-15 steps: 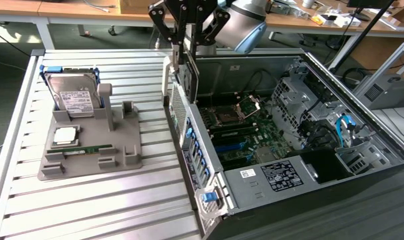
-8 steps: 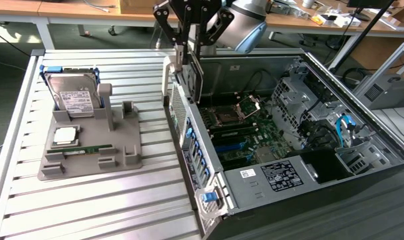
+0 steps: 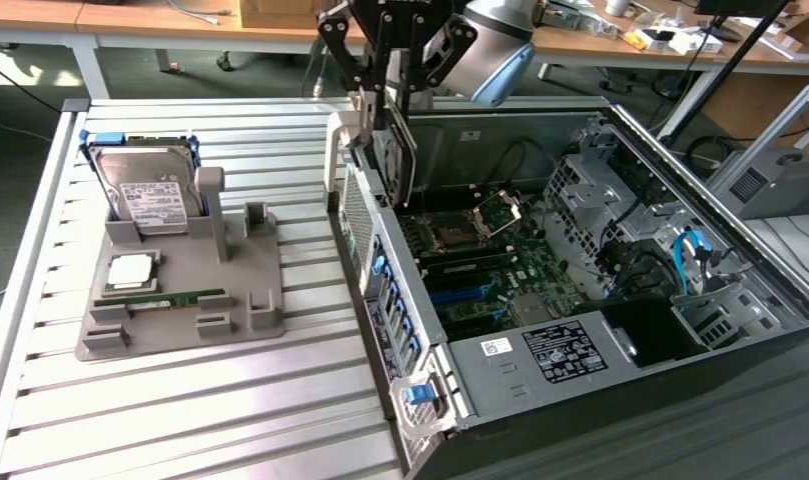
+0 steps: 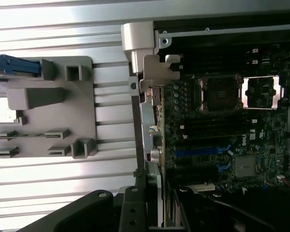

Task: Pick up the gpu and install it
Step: 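Pick up the gpu and move the gpu toward the slot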

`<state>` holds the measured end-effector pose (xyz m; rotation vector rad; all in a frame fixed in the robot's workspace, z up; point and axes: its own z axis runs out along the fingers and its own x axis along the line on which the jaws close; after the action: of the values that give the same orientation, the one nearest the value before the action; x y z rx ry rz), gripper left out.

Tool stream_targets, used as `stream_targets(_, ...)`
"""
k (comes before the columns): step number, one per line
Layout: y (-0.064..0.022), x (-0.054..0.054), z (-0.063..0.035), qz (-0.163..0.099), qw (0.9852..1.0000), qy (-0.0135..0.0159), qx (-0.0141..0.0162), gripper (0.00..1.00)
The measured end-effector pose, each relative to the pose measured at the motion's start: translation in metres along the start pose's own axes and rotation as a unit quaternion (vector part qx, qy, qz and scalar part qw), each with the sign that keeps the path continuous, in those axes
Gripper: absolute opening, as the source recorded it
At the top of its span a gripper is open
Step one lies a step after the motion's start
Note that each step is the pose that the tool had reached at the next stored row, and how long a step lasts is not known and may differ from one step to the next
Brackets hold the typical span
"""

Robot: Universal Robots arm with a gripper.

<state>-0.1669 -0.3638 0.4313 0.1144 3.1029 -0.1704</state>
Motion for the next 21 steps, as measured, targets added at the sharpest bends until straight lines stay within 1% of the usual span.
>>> stream_targets(13,0.0013,-0.015,0.0017,0.000,1.0000,-0.0001,0.0022,0.27)
stream_targets(21,0.0021,-0.024,0.0027,0.000,1.0000,-0.0002,0.0027,0.27)
